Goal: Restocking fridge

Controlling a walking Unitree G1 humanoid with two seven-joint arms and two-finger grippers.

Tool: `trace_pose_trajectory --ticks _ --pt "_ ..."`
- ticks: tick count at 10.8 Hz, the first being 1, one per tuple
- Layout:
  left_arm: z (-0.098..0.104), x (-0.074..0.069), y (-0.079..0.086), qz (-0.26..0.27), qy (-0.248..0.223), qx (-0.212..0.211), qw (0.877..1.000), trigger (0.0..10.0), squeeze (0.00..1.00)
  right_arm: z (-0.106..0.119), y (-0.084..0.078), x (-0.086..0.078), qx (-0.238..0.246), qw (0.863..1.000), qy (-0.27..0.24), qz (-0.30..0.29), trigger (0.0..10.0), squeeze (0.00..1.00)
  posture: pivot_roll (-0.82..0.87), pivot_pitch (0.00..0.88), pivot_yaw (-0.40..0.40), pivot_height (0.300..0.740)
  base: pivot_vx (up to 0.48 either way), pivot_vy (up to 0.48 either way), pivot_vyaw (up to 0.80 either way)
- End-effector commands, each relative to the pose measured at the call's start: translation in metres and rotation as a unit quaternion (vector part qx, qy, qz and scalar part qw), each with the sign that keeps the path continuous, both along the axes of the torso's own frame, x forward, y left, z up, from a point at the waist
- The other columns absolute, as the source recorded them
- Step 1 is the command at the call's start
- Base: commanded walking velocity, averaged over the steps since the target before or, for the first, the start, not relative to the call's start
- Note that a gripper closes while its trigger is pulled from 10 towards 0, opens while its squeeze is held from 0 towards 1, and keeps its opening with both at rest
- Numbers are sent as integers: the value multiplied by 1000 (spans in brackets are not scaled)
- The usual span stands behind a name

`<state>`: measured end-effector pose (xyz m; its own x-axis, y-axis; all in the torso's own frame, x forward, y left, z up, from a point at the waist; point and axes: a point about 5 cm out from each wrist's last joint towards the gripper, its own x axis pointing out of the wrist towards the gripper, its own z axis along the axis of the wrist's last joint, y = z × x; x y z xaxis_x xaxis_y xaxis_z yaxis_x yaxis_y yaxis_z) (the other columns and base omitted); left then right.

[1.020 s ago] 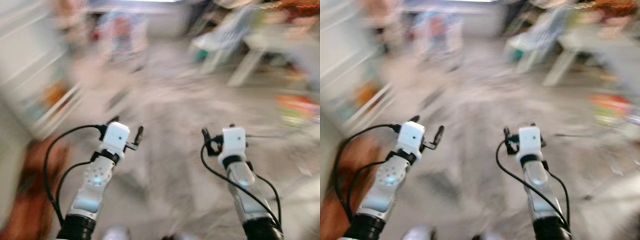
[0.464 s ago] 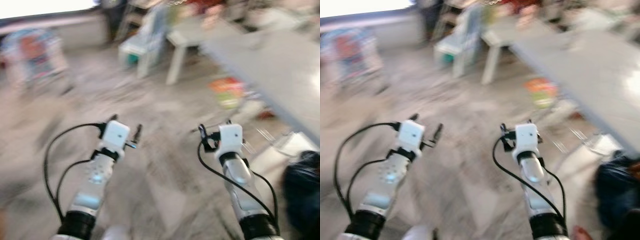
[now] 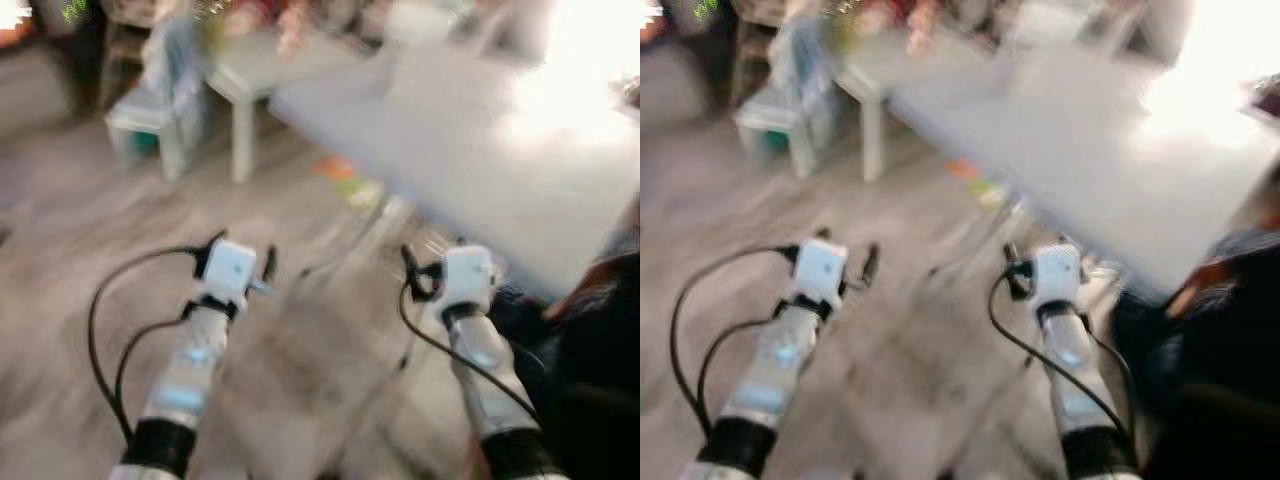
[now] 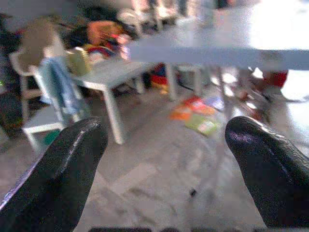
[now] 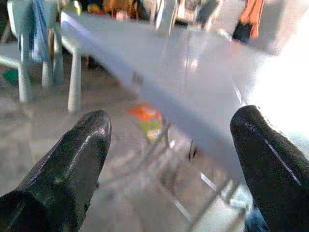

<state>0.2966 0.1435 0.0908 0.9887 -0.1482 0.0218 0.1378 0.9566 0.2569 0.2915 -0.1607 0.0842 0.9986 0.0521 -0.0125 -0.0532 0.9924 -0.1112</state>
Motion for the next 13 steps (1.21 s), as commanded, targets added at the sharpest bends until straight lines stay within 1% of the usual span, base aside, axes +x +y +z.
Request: trace_pose_trajectory --ticks 1,2,3,4,5,6,8,9,12,13 --pt "1 0 18 45 2 -9 999 10000 0 7 10 1 7 1000 -17 21 10000 0 111 65 -95 740 454 0 0" --pt "4 -3 23 60 -6 -11 998 10000 0 9 10 2 -2 999 -23 23 10000 0 114 74 -93 740 450 0 0" --pt "4 -5 24 67 -10 -15 998 10000 0 10 11 2 -3 999 -24 24 10000 0 114 75 -94 740 450 0 -575" --pt "4 -5 19 65 -12 -21 998 10000 0 10 13 2 -5 999 -25 30 10000 0 113 72 -94 740 450 0 -569" --pt "8 -2 13 64 -18 -29 997 10000 0 12 14 2 -8 999 -31 33 10000 0 112 72 -93 740 439 0 0" --pt "11 0 11 62 -23 -31 997 10000 0 13 14 2 -9 999 -32 32 10000 0 109 71 -93 740 442 0 0" --pt "14 2 10 49 -33 -14 998 10000 0 13 11 2 -12 999 -32 30 10000 0 103 68 -92 740 439 0 0" --pt "13 3 10 58 -28 -35 997 10000 0 12 8 1 -13 999 -31 25 10000 0 98 68 -89 740 398 266 0" --pt "16 5 10 58 -36 -37 997 10000 0 13 9 2 -15 999 -33 26 10000 0 95 64 -90 740 387 284 0" --pt "14 3 11 61 -35 -39 997 10000 0 13 7 1 -16 999 -35 24 10000 0 94 64 -90 740 386 285 0"
